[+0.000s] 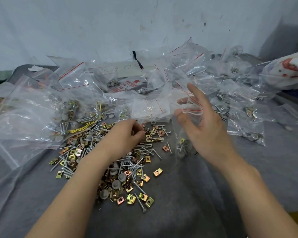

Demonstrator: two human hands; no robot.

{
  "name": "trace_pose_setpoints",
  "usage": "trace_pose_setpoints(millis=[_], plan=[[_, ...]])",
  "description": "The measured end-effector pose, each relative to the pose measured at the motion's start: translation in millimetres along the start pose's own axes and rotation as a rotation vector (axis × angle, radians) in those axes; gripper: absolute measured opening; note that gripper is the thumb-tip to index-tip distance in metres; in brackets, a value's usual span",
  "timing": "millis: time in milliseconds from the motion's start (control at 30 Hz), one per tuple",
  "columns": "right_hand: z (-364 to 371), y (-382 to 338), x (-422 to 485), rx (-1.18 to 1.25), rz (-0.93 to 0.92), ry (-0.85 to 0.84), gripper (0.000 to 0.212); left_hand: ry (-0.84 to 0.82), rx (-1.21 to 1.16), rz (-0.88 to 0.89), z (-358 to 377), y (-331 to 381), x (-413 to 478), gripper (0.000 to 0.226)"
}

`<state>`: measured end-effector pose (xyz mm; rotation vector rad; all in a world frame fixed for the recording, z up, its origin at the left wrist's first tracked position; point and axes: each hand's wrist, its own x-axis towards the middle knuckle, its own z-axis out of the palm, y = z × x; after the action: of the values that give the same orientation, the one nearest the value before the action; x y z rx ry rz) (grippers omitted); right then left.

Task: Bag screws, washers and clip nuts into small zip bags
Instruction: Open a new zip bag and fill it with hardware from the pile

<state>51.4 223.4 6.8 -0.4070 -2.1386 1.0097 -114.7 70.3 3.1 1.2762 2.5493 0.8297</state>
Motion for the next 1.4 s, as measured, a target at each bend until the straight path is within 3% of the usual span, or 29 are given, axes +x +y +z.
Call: trace_pose_setpoints(millis=[133, 267, 400, 867, 1167, 1400], plan=[[0, 0, 0, 0.005, -0.004, 0.005, 0.066, 0.085, -0.450, -0.125, -8, -1, -2, 0.012], [0, 0, 0, 0.005, 0.007, 0.004, 0.068, 0.003, -0.968, -0.210, -12, 4, -2, 0.011], [1, 0, 0, 0.011, 0.006, 0.003, 0.069, -0.041, -1.207, -0.270, -12, 8, 1, 0.013], [0, -1, 0, -0.009, -0.003, 0.009, 0.069, -0.123, -1.392, -0.220, -11, 13, -1, 0.025], [1, -1, 0, -0.020, -0.010, 0.014, 0.070, -0.071, -1.340, -0.147, -16, 21, -4, 0.031], [3, 0, 0, -0.061, -0.019, 0.019, 0.071, 0.218, -0.806, 0.160, -39, 53, -6, 0.027]])
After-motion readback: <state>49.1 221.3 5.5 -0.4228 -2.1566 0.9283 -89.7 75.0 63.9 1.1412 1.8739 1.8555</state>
